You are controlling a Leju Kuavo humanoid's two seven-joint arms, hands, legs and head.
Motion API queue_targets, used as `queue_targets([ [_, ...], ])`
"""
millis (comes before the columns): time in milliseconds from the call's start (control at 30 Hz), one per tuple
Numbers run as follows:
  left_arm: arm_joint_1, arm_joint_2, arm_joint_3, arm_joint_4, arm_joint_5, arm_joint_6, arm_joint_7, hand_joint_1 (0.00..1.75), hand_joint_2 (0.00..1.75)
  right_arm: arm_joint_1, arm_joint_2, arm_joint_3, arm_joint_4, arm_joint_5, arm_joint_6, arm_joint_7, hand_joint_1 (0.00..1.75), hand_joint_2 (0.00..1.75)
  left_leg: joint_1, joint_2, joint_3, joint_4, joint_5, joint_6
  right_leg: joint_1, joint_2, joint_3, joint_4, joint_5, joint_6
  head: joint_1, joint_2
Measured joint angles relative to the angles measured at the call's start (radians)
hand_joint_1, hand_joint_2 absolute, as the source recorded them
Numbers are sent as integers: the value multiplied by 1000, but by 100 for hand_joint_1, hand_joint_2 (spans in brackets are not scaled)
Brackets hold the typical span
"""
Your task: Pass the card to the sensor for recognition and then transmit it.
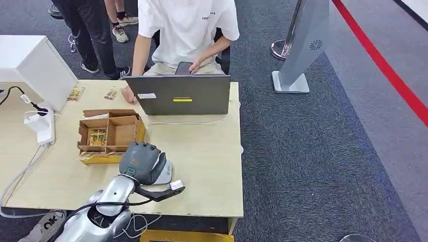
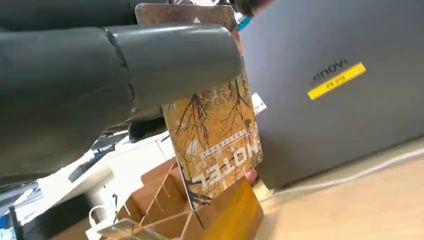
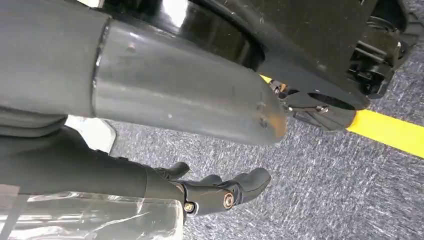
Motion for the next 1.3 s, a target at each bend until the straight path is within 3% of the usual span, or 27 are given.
queue_targets([
  [433, -14, -15, -18, 74, 0, -75, 16, 175, 0, 8, 0, -3, 7, 10, -9, 5, 0, 0, 0, 0, 0, 0, 0, 0, 0, 0, 0, 0, 0, 0, 0, 0],
  [1033, -19, 5, -35, 150, 36, -170, 8, 175, 0, 9, 0, -3, 8, 31, -8, 24, 0, 0, 0, 0, 0, 0, 0, 0, 0, 0, 0, 0, 0, 0, 0, 0],
  [1200, -24, 14, -39, 162, 51, -159, 5, 175, 0, 9, 0, -3, 8, 35, -9, 24, 0, 0, 0, 0, 0, 0, 0, 0, 0, 0, 0, 0, 0, 0, 0, 0],
  [1300, -27, 14, -39, 162, 59, -94, 4, 175, 0, 10, 0, -3, 8, 36, -10, 16, 0, 0, 0, 0, 0, 0, 0, 0, 0, 0, 0, 0, 0, 0, 0, 0],
])
